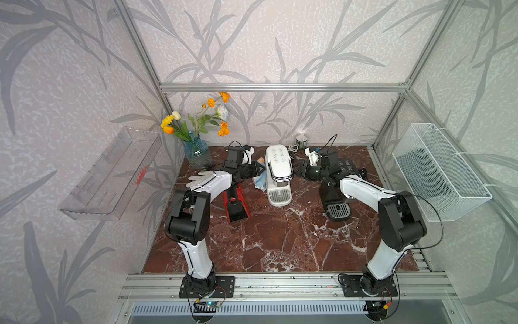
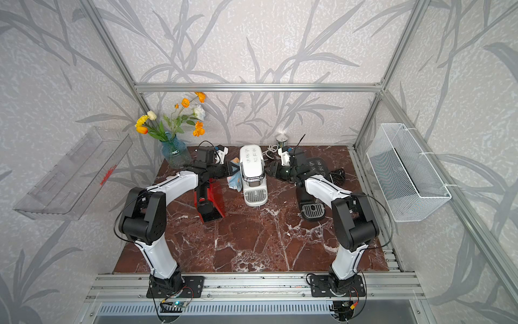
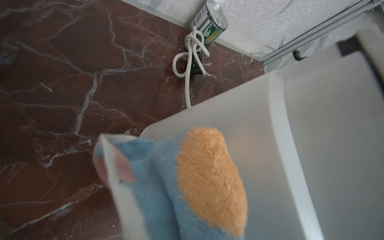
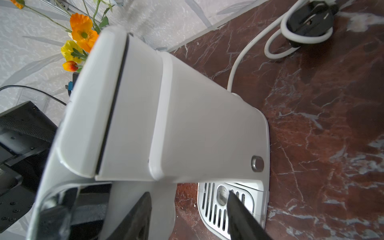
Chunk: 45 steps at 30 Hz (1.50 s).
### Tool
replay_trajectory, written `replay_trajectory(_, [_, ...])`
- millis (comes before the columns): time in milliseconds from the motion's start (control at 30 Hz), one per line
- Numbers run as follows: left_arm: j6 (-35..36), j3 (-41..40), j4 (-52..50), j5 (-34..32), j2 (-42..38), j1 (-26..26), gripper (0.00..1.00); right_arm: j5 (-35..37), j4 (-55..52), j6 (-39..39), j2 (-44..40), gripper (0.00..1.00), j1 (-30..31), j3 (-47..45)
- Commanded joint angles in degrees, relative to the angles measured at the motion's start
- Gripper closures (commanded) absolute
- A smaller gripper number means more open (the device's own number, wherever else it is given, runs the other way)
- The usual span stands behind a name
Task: Wipe the surface of a coffee machine
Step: Wipe the dirt from the surface of the coffee machine.
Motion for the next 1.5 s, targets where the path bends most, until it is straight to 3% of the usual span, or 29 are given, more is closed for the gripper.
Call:
replay_trajectory(0, [0.7, -0.3, -2.7, 3.1, 2.6, -2.3, 1.0, -1.5, -1.3, -1.2, -2.3, 0.42, 0.1, 0.6])
replay_trajectory(267, [3.3, 8.0, -16.5, -0.8, 8.3, -3.3, 1.0, -1.2, -1.4, -1.2, -2.6, 0.42, 0.1, 0.9])
replay_trajectory(433, [2.7, 9.8, -19.0, -3.4, 7.4, -4.0, 1.0, -1.1, -2.0, -1.2, -2.9, 0.42, 0.1, 1.1])
replay_trajectory(700, [-2.0, 13.7, -17.0, 0.6, 2.0, -4.2, 1.0, -1.0, -2.7, -3.0, -3.4, 0.42, 0.1, 1.4])
replay_trajectory(933, [-1.7, 20.5, -18.6, 2.3, -1.9, -4.2, 1.0, -1.3, -2.3, -2.6, -3.4, 0.42, 0.1, 1.5])
replay_trajectory(1133, [-0.8, 18.3, -16.4, -0.4, -2.4, -3.9, 1.0, -1.2, -2.6, -2.8, -3.4, 0.42, 0.1, 1.7])
replay_trajectory(1467, [0.6, 17.4, -20.7, 2.6, 7.4, -3.9, 1.0, -1.2, -3.4, -3.3, -5.1, 0.42, 0.1, 1.8])
